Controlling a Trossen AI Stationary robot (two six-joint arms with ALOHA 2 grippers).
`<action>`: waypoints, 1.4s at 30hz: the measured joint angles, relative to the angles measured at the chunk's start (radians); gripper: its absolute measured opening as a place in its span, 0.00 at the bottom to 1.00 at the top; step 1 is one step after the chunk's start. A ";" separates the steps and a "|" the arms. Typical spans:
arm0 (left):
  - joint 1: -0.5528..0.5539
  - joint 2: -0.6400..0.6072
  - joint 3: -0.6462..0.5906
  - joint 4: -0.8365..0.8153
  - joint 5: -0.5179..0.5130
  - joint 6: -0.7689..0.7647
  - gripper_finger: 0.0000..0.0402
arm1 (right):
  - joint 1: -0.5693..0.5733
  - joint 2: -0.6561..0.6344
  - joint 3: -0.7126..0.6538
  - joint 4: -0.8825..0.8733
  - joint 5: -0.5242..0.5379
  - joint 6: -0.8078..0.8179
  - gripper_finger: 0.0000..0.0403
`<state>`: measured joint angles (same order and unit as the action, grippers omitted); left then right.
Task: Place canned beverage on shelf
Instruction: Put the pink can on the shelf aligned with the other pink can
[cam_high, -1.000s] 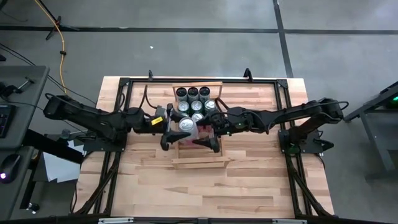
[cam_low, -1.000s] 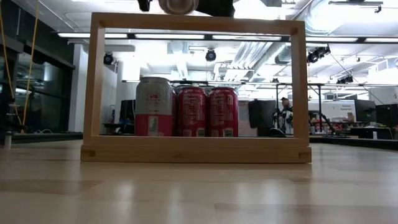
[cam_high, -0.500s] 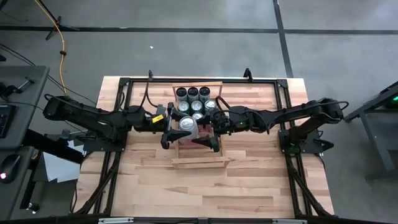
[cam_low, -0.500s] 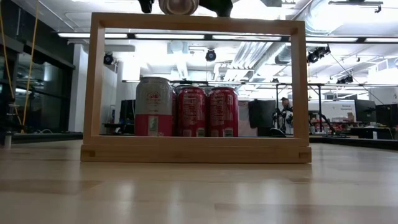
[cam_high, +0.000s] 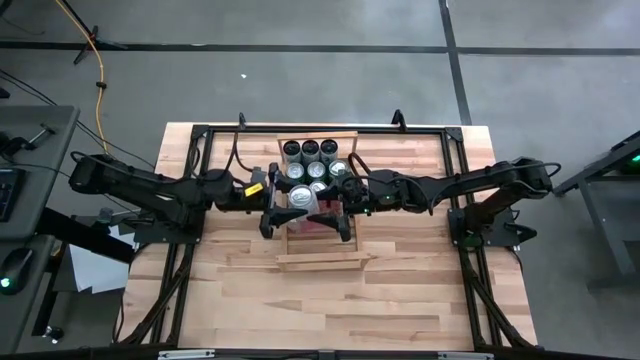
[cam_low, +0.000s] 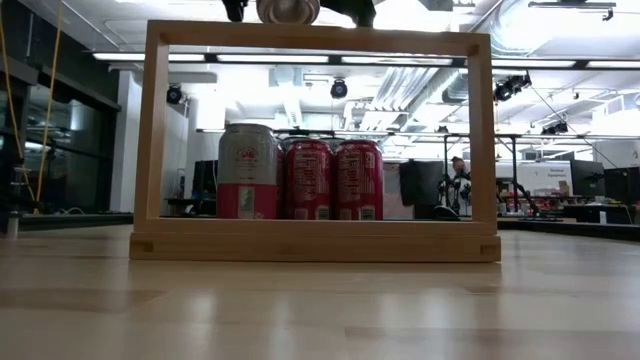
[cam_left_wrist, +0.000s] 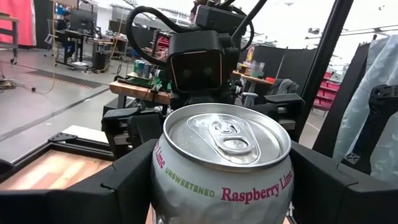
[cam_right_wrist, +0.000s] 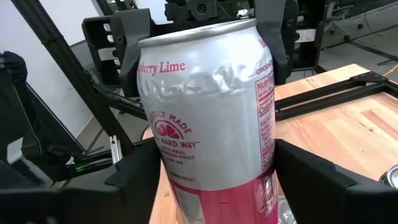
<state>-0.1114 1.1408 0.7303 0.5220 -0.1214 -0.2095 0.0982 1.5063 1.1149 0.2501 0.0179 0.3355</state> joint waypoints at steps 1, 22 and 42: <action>0.000 0.000 0.000 0.000 -0.006 -0.001 0.69 | 0.000 0.000 0.000 0.000 -0.001 0.000 0.67; 0.002 -0.111 0.002 -0.169 -0.062 0.004 0.96 | 0.000 -0.096 -0.002 -0.297 -0.004 -0.029 0.62; 0.001 -0.326 0.000 -0.387 -0.214 -0.125 0.96 | 0.170 -0.163 -0.404 0.106 0.257 0.179 0.62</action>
<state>-0.1104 0.8143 0.7307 0.1349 -0.3359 -0.3344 0.2681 1.3429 0.7110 0.3563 0.2746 0.5143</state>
